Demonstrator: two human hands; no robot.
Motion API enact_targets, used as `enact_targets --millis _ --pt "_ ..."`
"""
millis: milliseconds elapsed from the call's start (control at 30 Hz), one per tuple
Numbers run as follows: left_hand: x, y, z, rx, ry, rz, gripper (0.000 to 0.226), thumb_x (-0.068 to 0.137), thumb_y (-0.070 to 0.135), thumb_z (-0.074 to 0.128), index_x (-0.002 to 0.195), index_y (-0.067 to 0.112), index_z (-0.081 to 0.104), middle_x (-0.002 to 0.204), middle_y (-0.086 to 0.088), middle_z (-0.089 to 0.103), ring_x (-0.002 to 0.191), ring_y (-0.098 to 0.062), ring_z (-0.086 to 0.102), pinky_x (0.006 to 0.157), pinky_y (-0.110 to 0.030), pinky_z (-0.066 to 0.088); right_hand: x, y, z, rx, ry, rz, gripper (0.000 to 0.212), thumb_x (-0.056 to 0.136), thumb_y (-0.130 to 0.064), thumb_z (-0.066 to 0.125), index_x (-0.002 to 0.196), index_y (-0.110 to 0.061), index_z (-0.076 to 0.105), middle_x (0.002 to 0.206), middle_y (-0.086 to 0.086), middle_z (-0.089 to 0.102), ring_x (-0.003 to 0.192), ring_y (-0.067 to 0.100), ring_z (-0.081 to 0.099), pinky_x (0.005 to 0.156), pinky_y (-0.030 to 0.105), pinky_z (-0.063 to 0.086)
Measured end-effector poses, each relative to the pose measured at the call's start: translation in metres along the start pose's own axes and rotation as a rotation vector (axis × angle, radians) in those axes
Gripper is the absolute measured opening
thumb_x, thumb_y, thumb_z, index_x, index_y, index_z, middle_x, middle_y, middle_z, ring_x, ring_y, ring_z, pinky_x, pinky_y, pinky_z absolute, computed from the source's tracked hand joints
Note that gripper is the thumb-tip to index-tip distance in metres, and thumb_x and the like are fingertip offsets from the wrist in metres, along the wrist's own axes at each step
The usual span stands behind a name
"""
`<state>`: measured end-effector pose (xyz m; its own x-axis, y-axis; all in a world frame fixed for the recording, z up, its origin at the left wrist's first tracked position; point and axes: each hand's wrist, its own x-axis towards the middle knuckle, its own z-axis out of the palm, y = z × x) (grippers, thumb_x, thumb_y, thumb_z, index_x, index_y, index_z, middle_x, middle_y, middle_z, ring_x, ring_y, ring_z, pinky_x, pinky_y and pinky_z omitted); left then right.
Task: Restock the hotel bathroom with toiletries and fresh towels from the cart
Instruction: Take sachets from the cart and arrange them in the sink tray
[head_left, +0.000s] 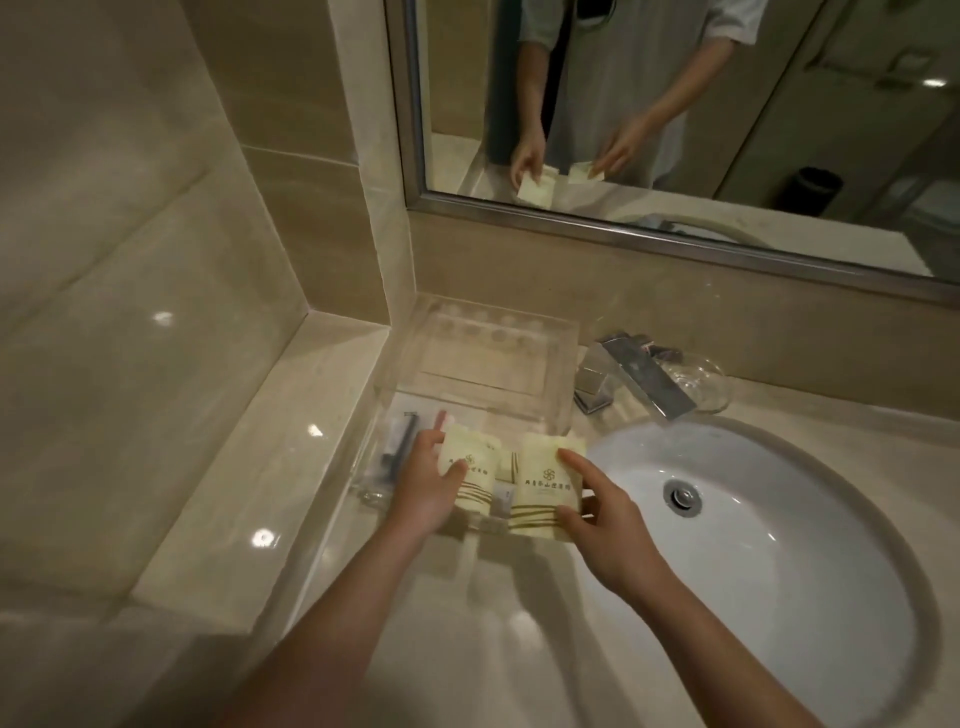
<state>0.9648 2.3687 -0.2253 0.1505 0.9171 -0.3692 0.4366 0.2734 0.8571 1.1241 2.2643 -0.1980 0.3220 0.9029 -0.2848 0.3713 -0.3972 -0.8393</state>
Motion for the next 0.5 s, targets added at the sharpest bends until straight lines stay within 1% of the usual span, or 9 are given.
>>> enact_targets --millis 67,100,167,233,267,300,333,400,500 --pt "0.023 -0.002 0.006 0.130 -0.007 0.014 0.050 0.093 0.010 0.052 0.140 0.010 0.034 0.145 -0.002 0.040 0.108 -0.019 0.057 0.071 -0.023 0.054 0.010 0.004 0.004 -0.019 -0.015 0.021 0.057 0.090 -0.001 0.053 0.139 -0.027 0.041 0.117 -0.003 0.056 0.084 0.006 0.062 0.071 0.017 0.053" --pt "0.033 -0.003 0.010 0.175 -0.014 0.015 0.053 0.093 0.010 0.052 0.142 0.010 0.031 0.145 -0.001 0.039 0.113 -0.020 0.056 0.073 -0.023 0.052 0.014 0.005 0.005 -0.028 -0.019 0.031 0.057 0.090 -0.001 0.053 0.139 -0.027 0.040 0.116 -0.004 0.056 0.084 0.006 0.062 0.070 0.016 0.053" --pt "0.048 -0.008 0.020 0.216 -0.036 0.004 0.053 0.094 0.012 0.052 0.142 0.010 0.030 0.144 -0.003 0.042 0.113 -0.022 0.057 0.072 -0.019 0.049 0.019 0.009 0.006 -0.045 -0.017 0.054 0.056 0.091 -0.002 0.052 0.140 -0.027 0.039 0.114 -0.005 0.056 0.085 0.006 0.061 0.070 0.017 0.053" --pt "0.060 -0.017 0.030 0.243 -0.048 0.013 0.050 0.092 0.013 0.054 0.137 0.010 0.034 0.148 -0.005 0.036 0.116 -0.022 0.056 0.072 -0.015 0.048 0.022 0.013 0.007 -0.066 -0.011 0.072 0.057 0.091 -0.004 0.053 0.140 -0.028 0.038 0.114 -0.006 0.056 0.086 0.008 0.062 0.071 0.019 0.053" --pt "0.063 -0.021 0.034 0.256 -0.041 0.029 0.049 0.091 0.013 0.056 0.135 0.011 0.035 0.149 -0.006 0.034 0.119 -0.023 0.053 0.077 -0.017 0.050 0.022 0.015 0.007 -0.076 -0.012 0.076 0.057 0.091 -0.004 0.053 0.140 -0.029 0.038 0.116 -0.006 0.055 0.086 0.009 0.062 0.073 0.020 0.054" --pt "0.066 -0.025 0.037 0.260 -0.032 0.047 0.051 0.089 0.013 0.058 0.134 0.014 0.034 0.149 -0.008 0.034 0.123 -0.025 0.050 0.083 -0.023 0.053 0.022 0.017 0.008 -0.085 -0.012 0.074 0.058 0.091 -0.003 0.053 0.140 -0.028 0.038 0.117 -0.006 0.055 0.086 0.009 0.062 0.074 0.020 0.053" --pt "0.067 -0.029 0.039 0.257 -0.026 0.067 0.055 0.087 0.012 0.060 0.134 0.018 0.032 0.148 -0.009 0.035 0.124 -0.027 0.049 0.085 -0.030 0.055 0.022 0.019 0.008 -0.093 -0.010 0.070 0.058 0.090 -0.003 0.052 0.140 -0.028 0.038 0.118 -0.006 0.055 0.086 0.010 0.062 0.074 0.019 0.053" --pt "0.065 -0.034 0.041 0.259 -0.022 0.117 0.065 0.084 0.009 0.063 0.136 0.025 0.027 0.148 -0.011 0.034 0.126 -0.027 0.048 0.083 -0.033 0.056 0.021 0.022 0.007 -0.108 0.001 0.057 0.058 0.090 -0.002 0.052 0.140 -0.028 0.038 0.120 -0.005 0.055 0.087 0.010 0.061 0.076 0.019 0.052" --pt "0.052 -0.037 0.033 0.351 -0.047 0.191 0.074 0.083 0.009 0.065 0.144 0.018 0.023 0.158 0.000 0.008 0.136 -0.020 0.034 0.093 -0.027 0.050 0.022 0.025 0.003 -0.138 0.022 0.037 0.059 0.090 -0.003 0.052 0.141 -0.028 0.037 0.119 -0.007 0.053 0.088 0.009 0.060 0.079 0.022 0.051"
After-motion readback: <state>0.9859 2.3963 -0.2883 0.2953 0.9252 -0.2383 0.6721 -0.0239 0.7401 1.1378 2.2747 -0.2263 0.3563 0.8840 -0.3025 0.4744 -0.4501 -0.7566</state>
